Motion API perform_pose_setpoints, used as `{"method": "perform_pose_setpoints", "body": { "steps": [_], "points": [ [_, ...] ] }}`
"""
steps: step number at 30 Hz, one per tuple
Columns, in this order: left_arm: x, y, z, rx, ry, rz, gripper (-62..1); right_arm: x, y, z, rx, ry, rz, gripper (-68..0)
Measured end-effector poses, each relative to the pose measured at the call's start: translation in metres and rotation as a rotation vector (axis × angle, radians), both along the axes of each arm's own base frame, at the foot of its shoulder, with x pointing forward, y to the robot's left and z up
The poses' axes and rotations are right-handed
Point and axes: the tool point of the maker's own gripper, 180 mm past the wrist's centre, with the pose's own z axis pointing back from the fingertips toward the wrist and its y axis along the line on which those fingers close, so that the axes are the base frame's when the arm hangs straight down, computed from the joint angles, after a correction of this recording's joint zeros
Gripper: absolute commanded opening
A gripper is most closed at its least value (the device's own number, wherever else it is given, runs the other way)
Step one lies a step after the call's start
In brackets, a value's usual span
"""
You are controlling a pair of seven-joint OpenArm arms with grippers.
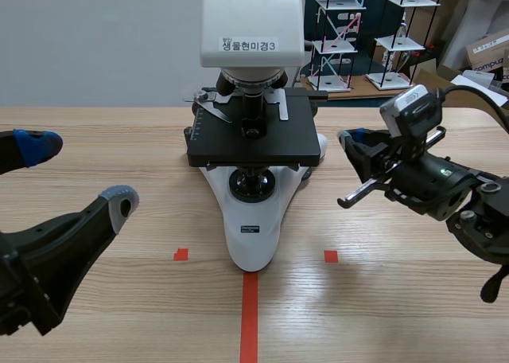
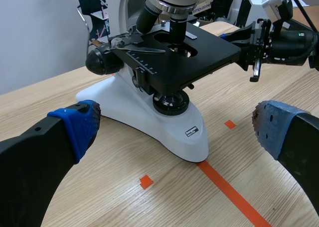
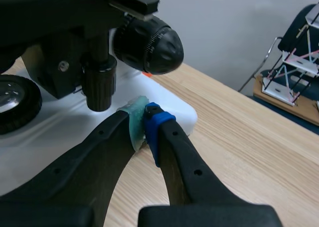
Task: Point at the stage knob
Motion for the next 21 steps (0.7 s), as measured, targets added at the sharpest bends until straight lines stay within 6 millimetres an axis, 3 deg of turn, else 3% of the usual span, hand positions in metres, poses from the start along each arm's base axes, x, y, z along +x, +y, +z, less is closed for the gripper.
{"method": "perform_pose_setpoints", "body": {
  "steps": [21],
  "points": [
    [0.0,0.0,0.0,0.0,0.0,0.0,1.4,-0.0001,0.0037,0.0008,0.006,0.003,0.014,-67.7]
  ]
}}
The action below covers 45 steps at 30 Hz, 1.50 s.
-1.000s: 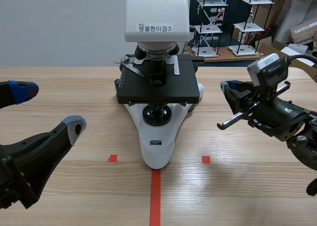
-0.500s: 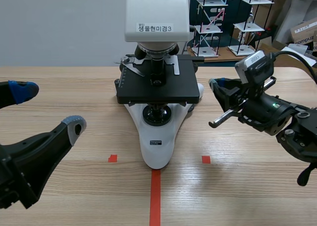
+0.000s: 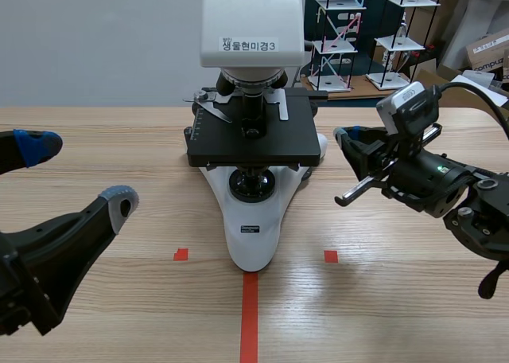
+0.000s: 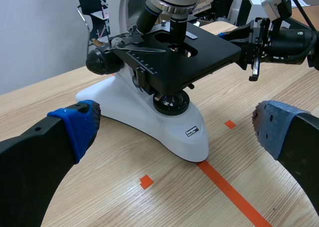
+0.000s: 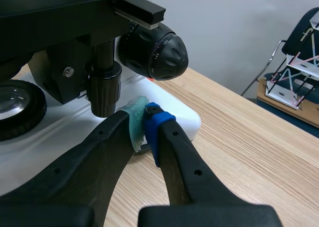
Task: Point at the stage knob
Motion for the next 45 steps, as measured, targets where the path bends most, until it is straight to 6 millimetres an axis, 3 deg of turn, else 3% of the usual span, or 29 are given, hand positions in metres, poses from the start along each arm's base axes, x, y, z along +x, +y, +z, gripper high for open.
{"method": "perform_pose_setpoints", "body": {
  "steps": [45],
  "points": [
    [0.0,0.0,0.0,0.0,0.0,0.0,1.4,0.0003,-0.0008,-0.004,-0.013,0.018,-0.005,-67.7]
  ]
}}
